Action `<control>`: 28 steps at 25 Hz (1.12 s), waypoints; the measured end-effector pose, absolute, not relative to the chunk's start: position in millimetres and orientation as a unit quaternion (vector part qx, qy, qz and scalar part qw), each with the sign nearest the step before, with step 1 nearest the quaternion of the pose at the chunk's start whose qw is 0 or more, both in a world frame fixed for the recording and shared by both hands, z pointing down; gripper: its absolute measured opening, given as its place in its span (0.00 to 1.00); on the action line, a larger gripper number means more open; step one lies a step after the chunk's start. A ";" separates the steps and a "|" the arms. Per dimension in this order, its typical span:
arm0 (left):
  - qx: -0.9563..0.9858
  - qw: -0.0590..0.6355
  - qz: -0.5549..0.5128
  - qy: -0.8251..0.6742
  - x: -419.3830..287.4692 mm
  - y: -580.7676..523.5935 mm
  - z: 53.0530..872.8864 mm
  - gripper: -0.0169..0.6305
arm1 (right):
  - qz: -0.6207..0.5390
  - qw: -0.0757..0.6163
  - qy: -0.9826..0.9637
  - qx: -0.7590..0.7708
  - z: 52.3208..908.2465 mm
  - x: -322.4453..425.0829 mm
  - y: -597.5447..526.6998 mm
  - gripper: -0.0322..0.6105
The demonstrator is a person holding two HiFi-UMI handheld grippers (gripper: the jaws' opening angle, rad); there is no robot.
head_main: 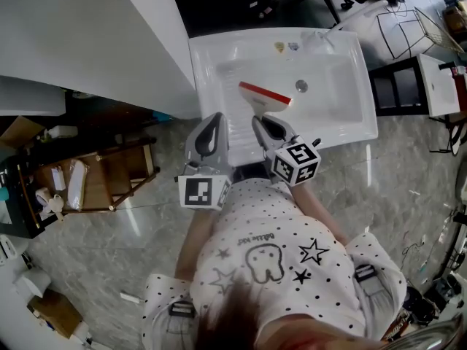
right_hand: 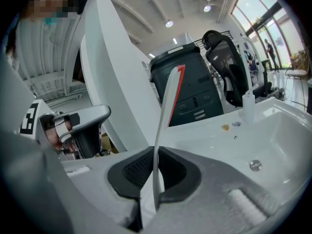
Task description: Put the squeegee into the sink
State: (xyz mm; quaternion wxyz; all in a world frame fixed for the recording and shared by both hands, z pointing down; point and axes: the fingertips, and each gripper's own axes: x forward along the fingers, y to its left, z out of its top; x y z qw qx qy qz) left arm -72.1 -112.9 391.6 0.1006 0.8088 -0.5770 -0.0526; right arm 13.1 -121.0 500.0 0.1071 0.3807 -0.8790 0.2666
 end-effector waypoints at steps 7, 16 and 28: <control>0.801 0.096 -0.054 -0.588 -89.1 -112.3 391.4 0.02 | 0.273 0.102 -0.876 0.385 505.1 6.4 -122.9 0.08; 0.805 0.087 -0.058 -0.584 -92.8 -106.8 391.5 0.02 | 0.254 0.100 -0.883 0.383 518.1 -2.5 -128.0 0.08; 0.820 0.089 -0.063 -0.563 -84.9 -109.7 388.9 0.02 | 0.327 0.155 -0.847 0.388 571.9 -6.8 -136.7 0.08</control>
